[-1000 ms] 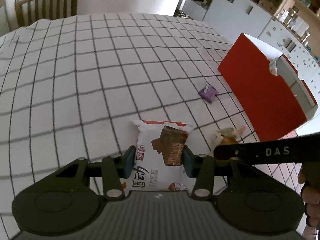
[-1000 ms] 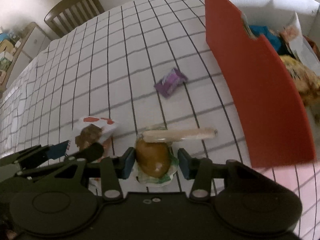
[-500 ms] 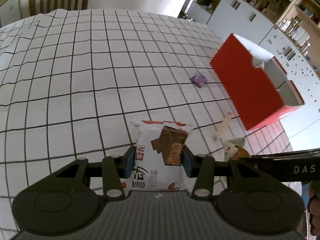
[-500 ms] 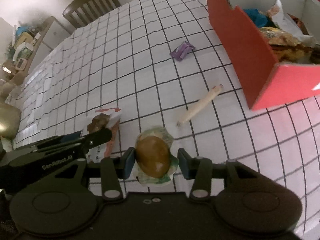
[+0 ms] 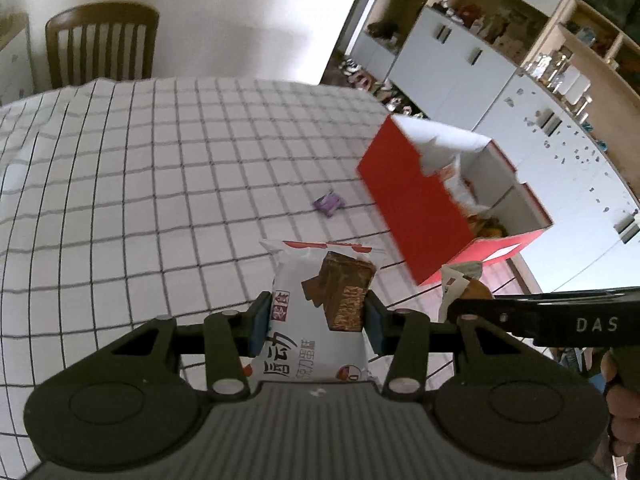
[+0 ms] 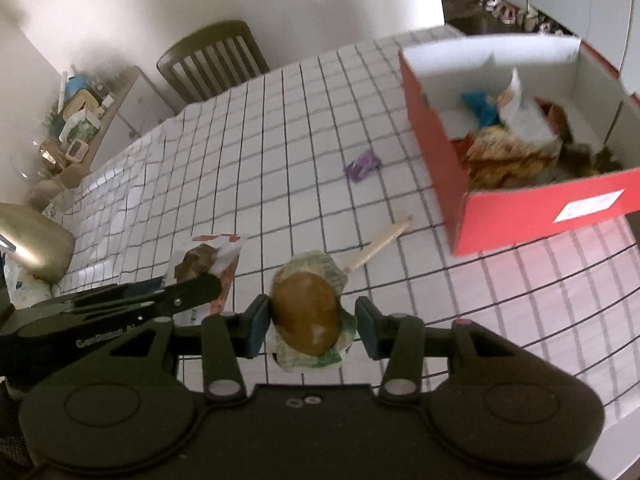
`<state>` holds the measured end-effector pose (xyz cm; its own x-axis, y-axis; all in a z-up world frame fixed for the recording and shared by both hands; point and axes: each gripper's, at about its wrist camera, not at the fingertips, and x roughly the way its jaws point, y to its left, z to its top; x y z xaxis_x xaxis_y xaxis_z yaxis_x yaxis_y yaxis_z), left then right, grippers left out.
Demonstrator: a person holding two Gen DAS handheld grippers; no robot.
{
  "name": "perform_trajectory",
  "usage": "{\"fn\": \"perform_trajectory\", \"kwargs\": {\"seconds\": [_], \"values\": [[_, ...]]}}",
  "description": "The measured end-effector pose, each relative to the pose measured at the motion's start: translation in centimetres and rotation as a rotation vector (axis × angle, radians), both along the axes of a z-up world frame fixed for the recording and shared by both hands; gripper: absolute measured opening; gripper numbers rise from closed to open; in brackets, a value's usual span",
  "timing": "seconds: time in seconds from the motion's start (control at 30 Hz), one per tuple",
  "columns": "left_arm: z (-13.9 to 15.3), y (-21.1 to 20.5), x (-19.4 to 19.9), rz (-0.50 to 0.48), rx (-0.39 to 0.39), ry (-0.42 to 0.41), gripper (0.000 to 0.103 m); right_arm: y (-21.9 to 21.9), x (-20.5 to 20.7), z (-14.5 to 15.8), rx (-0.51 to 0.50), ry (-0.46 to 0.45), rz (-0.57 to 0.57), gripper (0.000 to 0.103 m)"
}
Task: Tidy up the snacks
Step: 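Carry the white bread packet and wrapped bun over the red box with both grippers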
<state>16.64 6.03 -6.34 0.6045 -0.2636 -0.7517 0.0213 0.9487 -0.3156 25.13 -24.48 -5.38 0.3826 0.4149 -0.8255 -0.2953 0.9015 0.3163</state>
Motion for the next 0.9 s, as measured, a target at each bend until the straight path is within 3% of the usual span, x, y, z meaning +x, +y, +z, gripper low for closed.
{"fn": "perform_trajectory", "kwargs": {"seconds": [0.23, 0.9], "values": [[2.1, -2.8, 0.8, -0.017, 0.014, -0.034, 0.047, -2.2, 0.4, 2.0, -0.008, -0.042, -0.004, 0.045], [5.8, -13.1, 5.8, -0.008, 0.057, -0.090, 0.047, -10.6, 5.1, 4.1, 0.013, -0.104, 0.022, 0.045]]}}
